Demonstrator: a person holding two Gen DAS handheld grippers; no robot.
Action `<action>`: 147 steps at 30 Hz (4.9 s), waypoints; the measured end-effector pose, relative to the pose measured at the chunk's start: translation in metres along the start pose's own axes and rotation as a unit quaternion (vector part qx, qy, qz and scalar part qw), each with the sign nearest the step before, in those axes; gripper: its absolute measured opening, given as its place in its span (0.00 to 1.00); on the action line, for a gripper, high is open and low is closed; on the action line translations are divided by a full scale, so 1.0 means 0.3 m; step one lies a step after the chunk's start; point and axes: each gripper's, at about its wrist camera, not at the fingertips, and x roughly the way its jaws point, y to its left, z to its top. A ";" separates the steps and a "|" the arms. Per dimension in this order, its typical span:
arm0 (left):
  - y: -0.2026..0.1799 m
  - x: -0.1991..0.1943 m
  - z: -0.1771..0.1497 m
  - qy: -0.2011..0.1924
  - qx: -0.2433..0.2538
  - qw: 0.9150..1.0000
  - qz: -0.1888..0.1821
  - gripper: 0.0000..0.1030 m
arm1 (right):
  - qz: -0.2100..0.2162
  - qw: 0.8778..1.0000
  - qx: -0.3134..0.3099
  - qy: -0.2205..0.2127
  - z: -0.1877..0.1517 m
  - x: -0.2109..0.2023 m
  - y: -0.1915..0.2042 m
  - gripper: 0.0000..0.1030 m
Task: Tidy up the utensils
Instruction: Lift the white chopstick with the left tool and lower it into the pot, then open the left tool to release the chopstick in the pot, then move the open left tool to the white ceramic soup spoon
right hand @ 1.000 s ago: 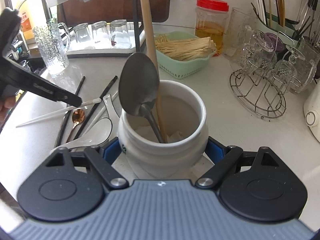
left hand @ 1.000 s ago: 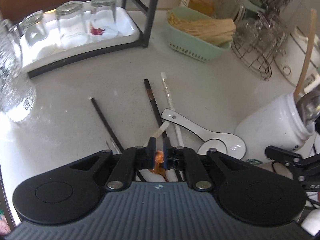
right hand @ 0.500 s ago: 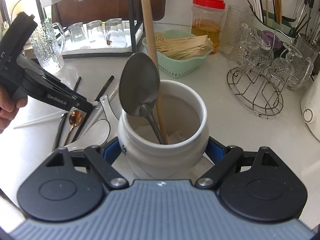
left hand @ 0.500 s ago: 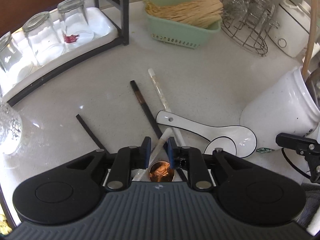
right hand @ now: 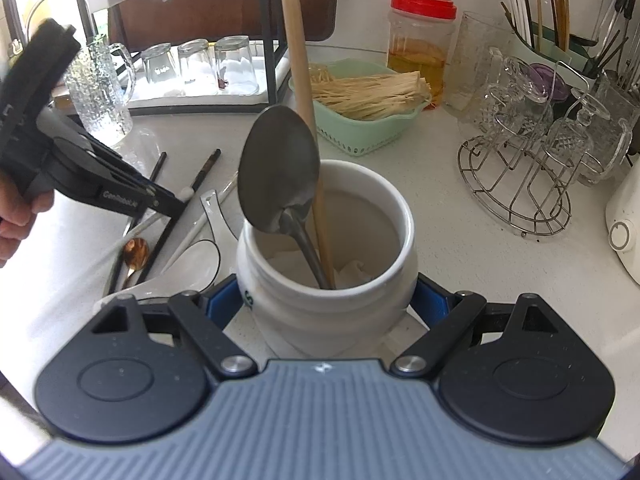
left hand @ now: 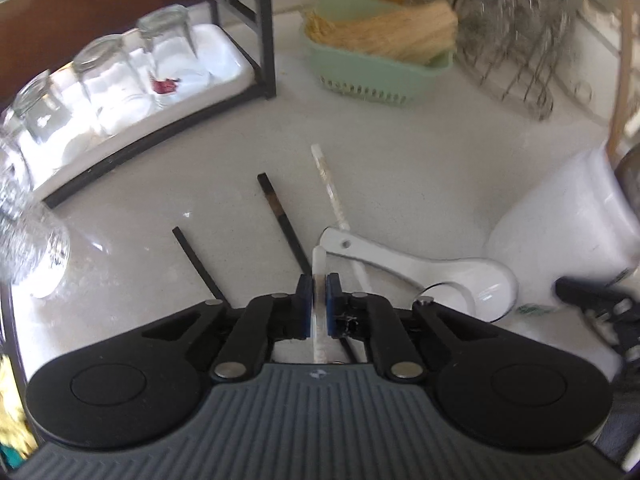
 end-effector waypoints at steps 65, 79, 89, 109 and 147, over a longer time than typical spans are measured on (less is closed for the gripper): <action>-0.432 -0.935 0.215 -0.309 -0.096 0.946 -0.030 0.07 | 0.051 0.997 -0.056 -0.016 -0.011 -0.011 -0.005 0.88; -0.449 -0.748 0.182 -0.263 -0.094 0.960 -0.026 0.07 | 0.055 0.997 -0.058 -0.021 -0.015 -0.013 -0.012 0.88; -0.448 -0.676 0.131 -0.173 -0.119 0.977 -0.040 0.07 | 0.059 0.996 -0.057 -0.020 -0.016 -0.014 -0.015 0.88; -0.452 -0.627 0.123 -0.102 -0.164 0.979 -0.059 0.08 | 0.062 0.997 -0.048 -0.024 -0.032 -0.028 -0.022 0.88; -0.095 -0.418 -0.255 -0.072 -0.261 0.962 -0.031 0.36 | 0.042 0.998 -0.037 0.017 -0.031 -0.047 -0.037 0.88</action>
